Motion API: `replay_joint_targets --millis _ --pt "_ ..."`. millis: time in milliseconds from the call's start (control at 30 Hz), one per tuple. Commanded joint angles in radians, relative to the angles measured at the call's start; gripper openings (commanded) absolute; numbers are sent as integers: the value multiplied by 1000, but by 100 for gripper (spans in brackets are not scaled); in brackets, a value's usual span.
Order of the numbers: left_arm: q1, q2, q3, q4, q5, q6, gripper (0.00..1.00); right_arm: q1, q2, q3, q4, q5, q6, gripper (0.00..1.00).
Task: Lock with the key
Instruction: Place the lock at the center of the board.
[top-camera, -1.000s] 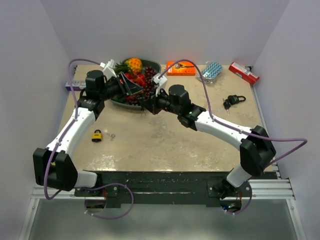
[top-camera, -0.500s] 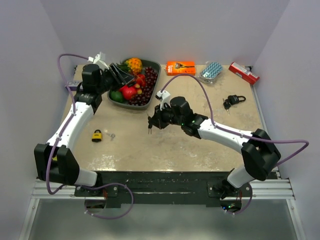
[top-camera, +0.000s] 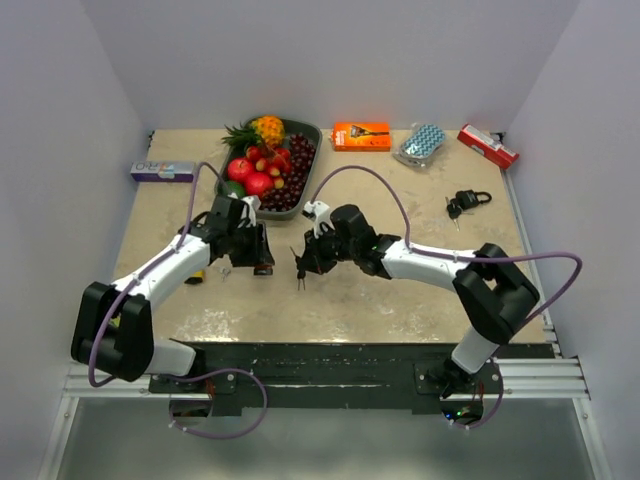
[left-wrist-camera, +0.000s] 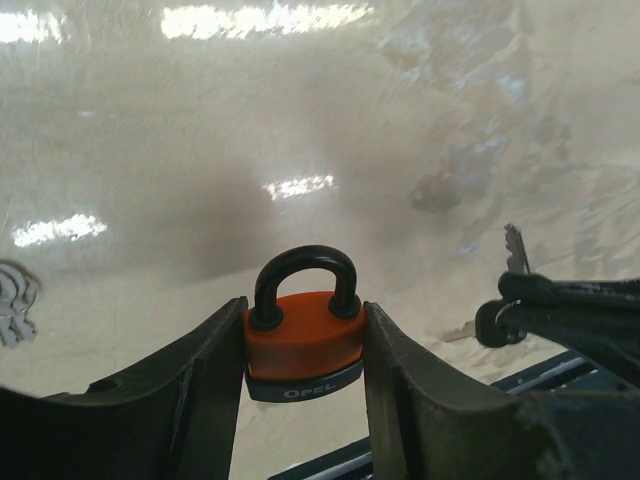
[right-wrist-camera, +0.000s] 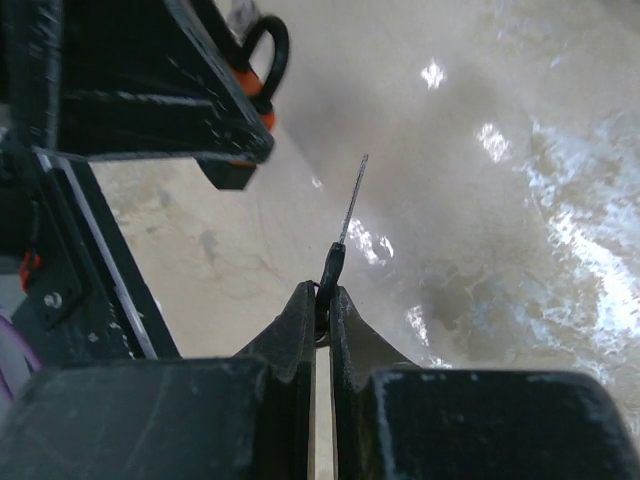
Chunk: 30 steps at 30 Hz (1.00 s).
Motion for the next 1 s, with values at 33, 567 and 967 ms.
replay_joint_targets --millis 33,567,967 --pt "-13 5 8 32 -81 33 0 3 71 -5 92 -41 -46 0" --pt "-71 260 100 13 -112 -38 2 16 216 13 254 16 1 0" --pt "-71 335 101 -12 -121 -49 24 19 285 73 264 36 20 19"
